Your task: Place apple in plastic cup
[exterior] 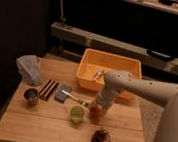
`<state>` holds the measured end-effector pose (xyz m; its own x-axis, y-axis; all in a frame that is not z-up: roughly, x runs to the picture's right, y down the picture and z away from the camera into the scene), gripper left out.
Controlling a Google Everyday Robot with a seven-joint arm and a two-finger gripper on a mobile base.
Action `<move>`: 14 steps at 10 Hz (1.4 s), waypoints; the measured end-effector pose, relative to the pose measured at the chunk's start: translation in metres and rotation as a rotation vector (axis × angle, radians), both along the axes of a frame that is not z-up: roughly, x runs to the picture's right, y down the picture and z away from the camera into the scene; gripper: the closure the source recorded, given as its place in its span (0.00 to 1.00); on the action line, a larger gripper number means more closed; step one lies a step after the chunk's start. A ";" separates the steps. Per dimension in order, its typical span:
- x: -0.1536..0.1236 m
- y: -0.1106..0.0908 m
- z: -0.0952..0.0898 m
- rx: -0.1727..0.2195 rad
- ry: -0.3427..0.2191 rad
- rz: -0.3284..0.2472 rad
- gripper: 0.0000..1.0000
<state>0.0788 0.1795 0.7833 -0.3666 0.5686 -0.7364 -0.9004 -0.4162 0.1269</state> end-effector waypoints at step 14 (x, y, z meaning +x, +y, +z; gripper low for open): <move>-0.098 -0.027 -0.095 -0.044 -0.249 -0.241 1.00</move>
